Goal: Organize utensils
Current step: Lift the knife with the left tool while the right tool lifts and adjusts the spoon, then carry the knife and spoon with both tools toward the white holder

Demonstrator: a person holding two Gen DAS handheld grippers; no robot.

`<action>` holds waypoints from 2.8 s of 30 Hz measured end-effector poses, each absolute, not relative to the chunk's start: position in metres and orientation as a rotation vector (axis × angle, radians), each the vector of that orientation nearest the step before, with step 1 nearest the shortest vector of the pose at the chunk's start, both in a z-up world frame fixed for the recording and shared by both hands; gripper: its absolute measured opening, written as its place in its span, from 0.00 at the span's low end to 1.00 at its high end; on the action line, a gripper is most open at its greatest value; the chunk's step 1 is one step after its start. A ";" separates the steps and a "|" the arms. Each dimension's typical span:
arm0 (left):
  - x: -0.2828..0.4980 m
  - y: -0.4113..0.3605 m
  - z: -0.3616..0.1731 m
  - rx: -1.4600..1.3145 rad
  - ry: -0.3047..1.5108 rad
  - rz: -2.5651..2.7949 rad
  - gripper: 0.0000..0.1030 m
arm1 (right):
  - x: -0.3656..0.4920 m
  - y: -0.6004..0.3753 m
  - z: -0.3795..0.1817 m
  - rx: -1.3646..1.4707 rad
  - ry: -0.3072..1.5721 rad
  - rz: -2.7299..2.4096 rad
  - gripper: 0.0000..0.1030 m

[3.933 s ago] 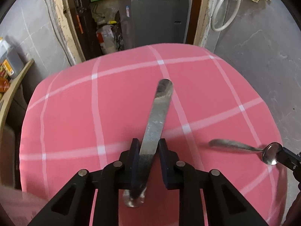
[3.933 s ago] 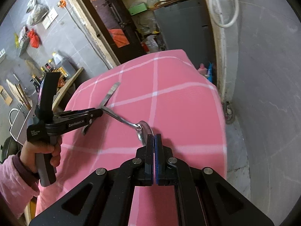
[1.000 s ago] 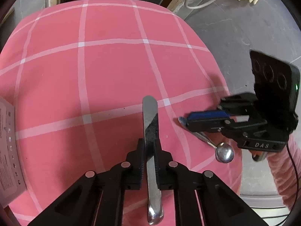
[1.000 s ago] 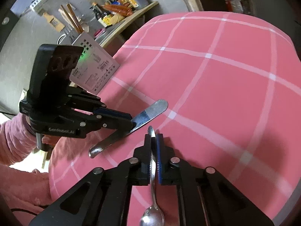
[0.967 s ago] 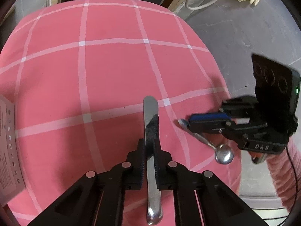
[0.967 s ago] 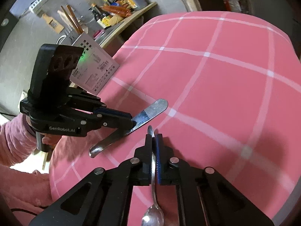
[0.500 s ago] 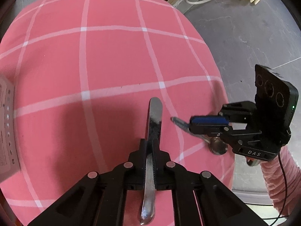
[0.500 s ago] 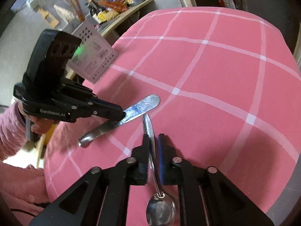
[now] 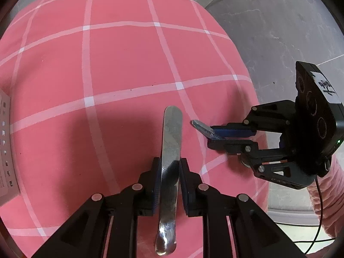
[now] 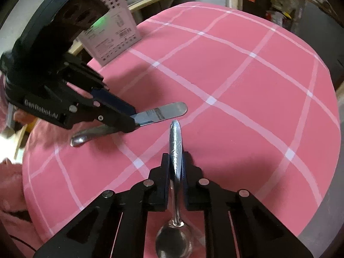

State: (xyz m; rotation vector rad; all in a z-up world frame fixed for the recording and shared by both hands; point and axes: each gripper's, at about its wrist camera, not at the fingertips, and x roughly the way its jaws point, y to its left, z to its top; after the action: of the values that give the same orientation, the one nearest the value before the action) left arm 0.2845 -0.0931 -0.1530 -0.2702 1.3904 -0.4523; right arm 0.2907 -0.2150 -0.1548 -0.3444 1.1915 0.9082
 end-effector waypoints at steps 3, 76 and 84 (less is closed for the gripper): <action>0.285 -0.098 -0.153 -0.238 1.390 -0.457 0.16 | 0.289 -0.218 -0.154 -0.291 1.206 0.854 0.10; 0.185 -0.007 0.012 -0.332 0.605 -0.227 0.16 | 0.194 -0.208 -0.006 0.323 0.568 0.566 0.02; 0.197 0.045 0.048 -0.335 0.485 -0.143 0.16 | 0.219 -0.160 0.042 0.322 0.451 0.648 0.02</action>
State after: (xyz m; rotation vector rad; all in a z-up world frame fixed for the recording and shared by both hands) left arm 0.1972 0.0450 0.0484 -0.3355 0.4855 -0.1427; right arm 0.2193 -0.1598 0.0423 0.3218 0.4508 0.6479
